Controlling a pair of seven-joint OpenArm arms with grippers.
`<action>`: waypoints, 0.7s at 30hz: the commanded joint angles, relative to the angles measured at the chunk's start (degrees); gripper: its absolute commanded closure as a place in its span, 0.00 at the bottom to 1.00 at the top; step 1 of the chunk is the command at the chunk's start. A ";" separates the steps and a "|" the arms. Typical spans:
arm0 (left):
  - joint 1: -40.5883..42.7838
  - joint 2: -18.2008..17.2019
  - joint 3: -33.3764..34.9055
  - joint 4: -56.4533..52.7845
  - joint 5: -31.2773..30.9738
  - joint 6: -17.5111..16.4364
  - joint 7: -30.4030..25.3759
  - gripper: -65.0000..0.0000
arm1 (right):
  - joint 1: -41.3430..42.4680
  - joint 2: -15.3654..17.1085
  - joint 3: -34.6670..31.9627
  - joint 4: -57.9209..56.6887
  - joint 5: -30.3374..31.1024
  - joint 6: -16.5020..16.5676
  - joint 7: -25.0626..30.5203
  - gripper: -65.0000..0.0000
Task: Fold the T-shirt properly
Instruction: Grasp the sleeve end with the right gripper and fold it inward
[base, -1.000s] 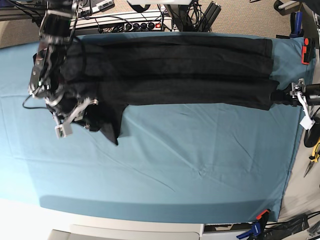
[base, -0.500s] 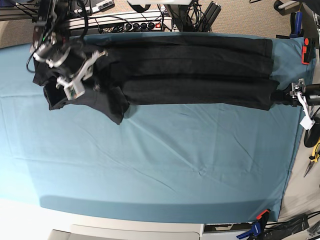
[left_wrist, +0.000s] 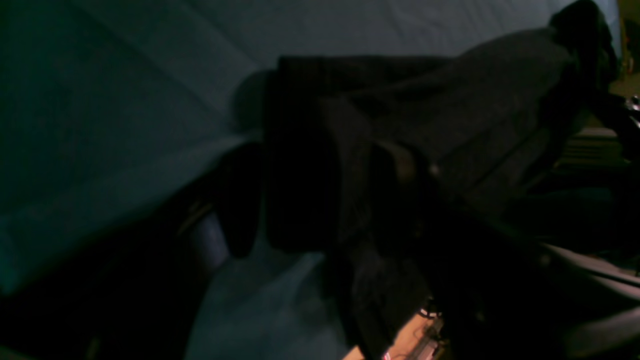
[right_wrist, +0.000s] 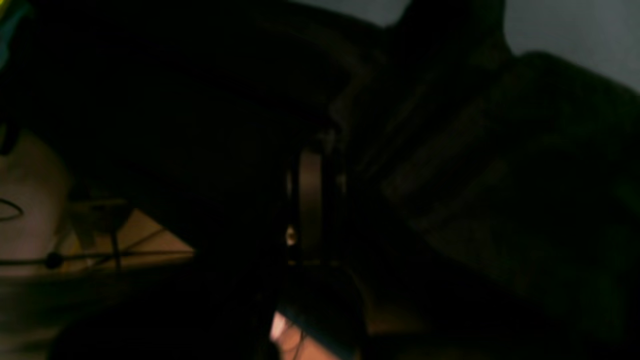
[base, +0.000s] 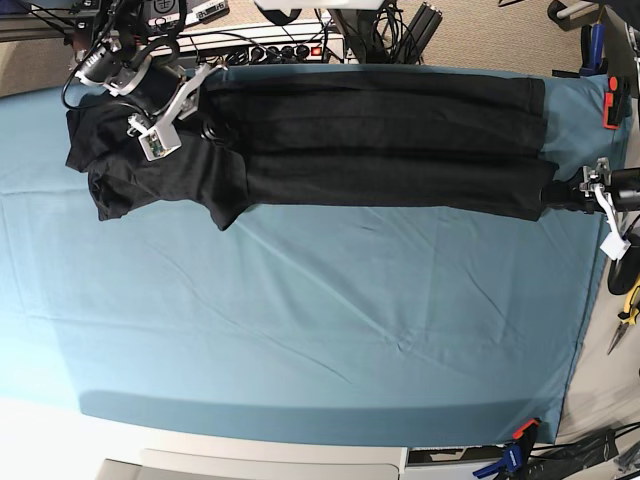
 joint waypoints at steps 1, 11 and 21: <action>-1.33 -1.20 -0.66 0.66 -1.34 -0.30 -0.61 0.46 | 0.09 -0.07 0.28 1.07 1.46 0.10 2.08 1.00; -2.34 0.74 -0.66 0.66 -1.34 -0.30 -0.39 0.46 | 1.40 -6.75 0.28 1.07 2.19 0.10 3.98 1.00; -2.32 0.63 -0.66 0.66 -1.34 -0.30 0.07 0.46 | -0.33 -7.32 0.28 1.07 10.62 0.10 -2.23 1.00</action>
